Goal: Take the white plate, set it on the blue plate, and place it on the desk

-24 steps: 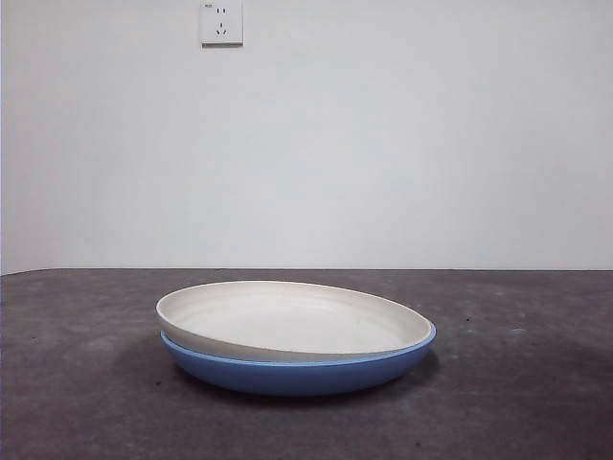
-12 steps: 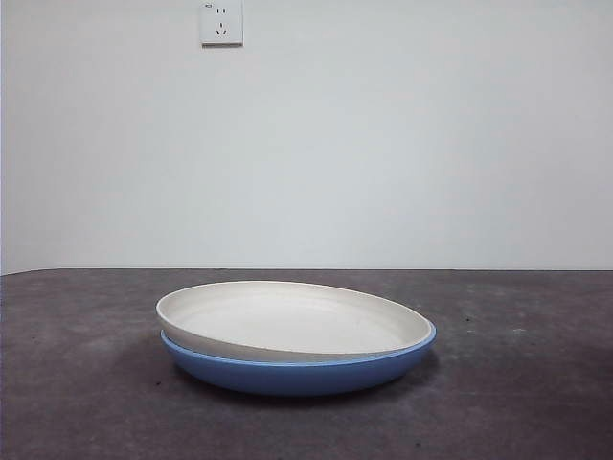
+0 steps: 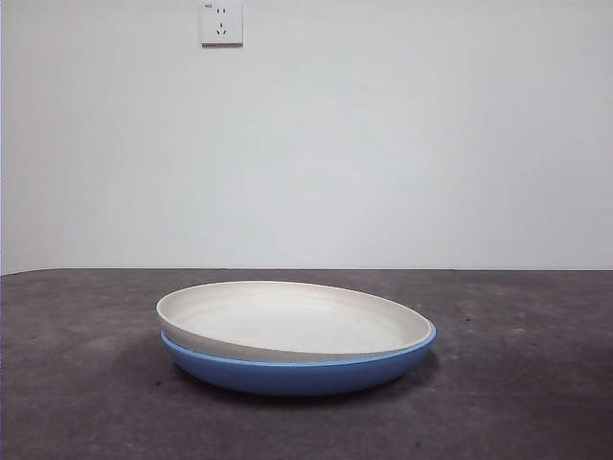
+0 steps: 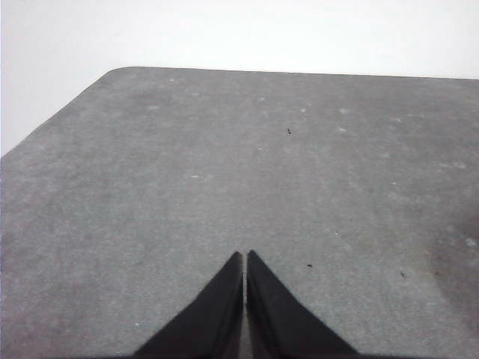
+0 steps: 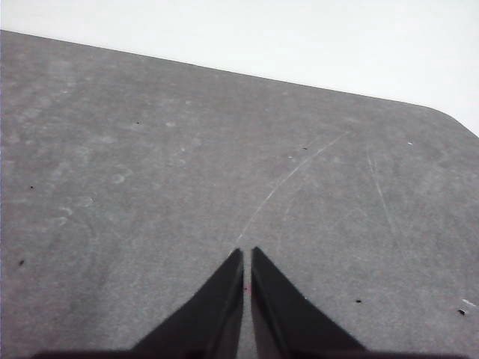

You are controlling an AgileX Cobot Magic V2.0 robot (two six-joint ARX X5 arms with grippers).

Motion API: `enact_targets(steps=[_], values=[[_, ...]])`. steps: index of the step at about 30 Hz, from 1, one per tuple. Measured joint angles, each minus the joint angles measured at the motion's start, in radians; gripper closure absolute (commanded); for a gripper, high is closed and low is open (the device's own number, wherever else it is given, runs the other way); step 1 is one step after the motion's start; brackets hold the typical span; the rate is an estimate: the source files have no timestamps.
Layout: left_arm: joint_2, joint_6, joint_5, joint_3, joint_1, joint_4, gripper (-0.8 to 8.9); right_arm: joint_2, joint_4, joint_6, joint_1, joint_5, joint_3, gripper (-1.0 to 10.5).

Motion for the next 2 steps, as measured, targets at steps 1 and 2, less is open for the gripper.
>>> enact_targets(steps=[1,2], values=[[0.0,0.0,0.0,0.0,0.0,0.0,8.04,0.0,0.0,0.0,-0.004,0.0,0.0,9.3],[0.0,0.0,0.0,0.0,0.0,0.0,8.04,0.0,0.0,0.0,-0.004,0.0,0.0,9.3]])
